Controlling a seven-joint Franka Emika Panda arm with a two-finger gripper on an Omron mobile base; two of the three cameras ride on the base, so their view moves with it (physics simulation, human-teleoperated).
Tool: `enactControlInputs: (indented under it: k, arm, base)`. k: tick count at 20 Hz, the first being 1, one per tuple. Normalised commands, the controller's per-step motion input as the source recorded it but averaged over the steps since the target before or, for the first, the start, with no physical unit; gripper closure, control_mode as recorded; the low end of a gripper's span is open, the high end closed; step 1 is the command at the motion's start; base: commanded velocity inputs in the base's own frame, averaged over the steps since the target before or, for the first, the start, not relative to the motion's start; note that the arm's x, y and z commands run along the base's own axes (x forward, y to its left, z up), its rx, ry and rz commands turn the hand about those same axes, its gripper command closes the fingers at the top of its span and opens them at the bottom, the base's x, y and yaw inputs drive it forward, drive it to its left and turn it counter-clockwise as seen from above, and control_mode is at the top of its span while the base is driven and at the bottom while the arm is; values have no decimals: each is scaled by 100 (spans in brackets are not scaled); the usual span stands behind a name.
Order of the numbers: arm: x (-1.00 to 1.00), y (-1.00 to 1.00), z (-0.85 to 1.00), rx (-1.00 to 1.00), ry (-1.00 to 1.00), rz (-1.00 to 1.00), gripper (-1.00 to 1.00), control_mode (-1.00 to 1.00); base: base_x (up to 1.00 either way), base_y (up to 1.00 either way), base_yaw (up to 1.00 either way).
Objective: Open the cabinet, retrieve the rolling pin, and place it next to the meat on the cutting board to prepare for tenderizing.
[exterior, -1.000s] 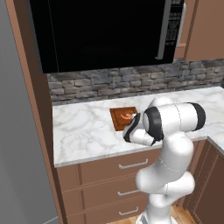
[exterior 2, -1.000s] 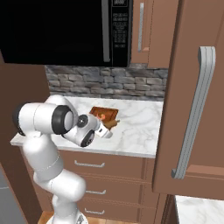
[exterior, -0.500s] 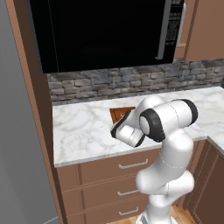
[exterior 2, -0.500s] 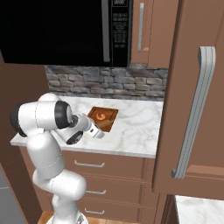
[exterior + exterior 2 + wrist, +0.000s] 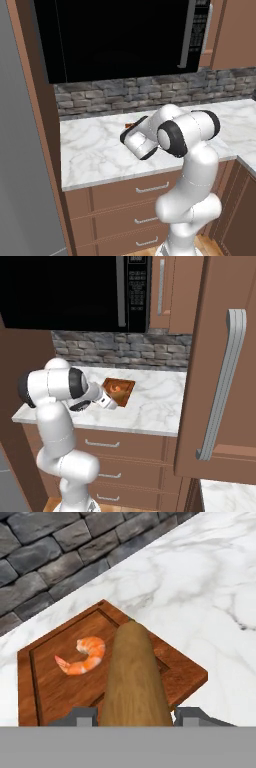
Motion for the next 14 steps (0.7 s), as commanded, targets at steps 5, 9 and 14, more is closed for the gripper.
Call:
enactControlInputs:
  k: [5,9,14]
  arm:
    - [17,0,0,0,0,0,-100,-100]
    - [12,0,-1,0,0,0,-100,-100]
    - [2,0,-2,0,-1,0,-100,-100]
  base:
    - [0,0,0]
    - [0,0,0]
    - [0,0,0]
